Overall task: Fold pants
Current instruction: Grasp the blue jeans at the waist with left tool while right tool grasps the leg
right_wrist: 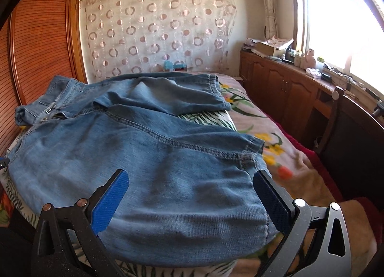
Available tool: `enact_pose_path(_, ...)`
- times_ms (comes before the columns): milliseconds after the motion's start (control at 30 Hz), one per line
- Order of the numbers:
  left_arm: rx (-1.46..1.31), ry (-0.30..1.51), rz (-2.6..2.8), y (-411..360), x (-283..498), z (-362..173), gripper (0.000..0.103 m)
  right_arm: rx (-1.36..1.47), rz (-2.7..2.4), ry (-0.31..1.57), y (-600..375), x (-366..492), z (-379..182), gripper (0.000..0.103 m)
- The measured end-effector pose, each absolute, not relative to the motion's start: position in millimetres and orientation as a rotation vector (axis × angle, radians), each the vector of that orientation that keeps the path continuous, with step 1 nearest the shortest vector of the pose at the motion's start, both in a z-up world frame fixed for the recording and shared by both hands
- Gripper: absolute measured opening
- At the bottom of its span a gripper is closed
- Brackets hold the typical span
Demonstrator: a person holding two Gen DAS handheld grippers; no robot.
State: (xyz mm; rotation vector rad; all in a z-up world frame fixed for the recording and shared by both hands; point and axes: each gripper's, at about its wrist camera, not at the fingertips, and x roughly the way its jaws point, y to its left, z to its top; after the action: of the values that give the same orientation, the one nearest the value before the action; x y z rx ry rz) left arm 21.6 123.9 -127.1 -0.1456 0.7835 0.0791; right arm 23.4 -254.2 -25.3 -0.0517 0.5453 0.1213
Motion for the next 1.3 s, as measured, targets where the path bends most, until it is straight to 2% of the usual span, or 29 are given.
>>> enact_pose_path(133,-0.165,0.788,0.074,124.6,24.2,-126.5,0.071,-0.039,0.106,0.56,-256.5,18.6,-26.0,0.103)
enact_pose_path(267,-0.191,0.782,0.058,124.6,25.4,-125.9,0.06,-0.041,0.099,0.57,-262.2,17.8,-26.6,0.103)
enact_pose_path(400,-0.196,0.78,0.035,121.9,26.1,-124.2,0.042,-0.037,0.085,0.586,-271.8,14.1,-26.6,0.103)
enact_pose_path(500,-0.194,0.764,0.032,120.6,25.2,-119.8,0.018,-0.024,0.074,0.601,-280.4,15.0,-28.3,0.103)
enact_pose_path(767,-0.158,0.686,0.012,112.4,23.2,-93.1,0.016,-0.028,0.061,0.639,-287.3,3.3,-28.1,0.103)
enact_pose_path(933,-0.154,0.689,0.017,110.5,27.9,-96.2,0.016,0.006,0.075,0.659,-297.3,0.1,-26.4,0.102)
enact_pose_path(1100,-0.187,0.728,0.025,118.2,32.5,-111.4,0.016,0.034,0.124,0.691,-297.6,9.4,-27.9,0.096)
enact_pose_path(1200,-0.187,0.741,0.032,119.0,33.2,-118.3,0.017,0.042,0.146,0.701,-299.2,9.7,-26.6,0.089)
enact_pose_path(1300,-0.173,0.747,0.048,117.8,34.2,-121.3,0.022,0.027,0.163,0.697,-298.7,5.4,-23.0,0.081)
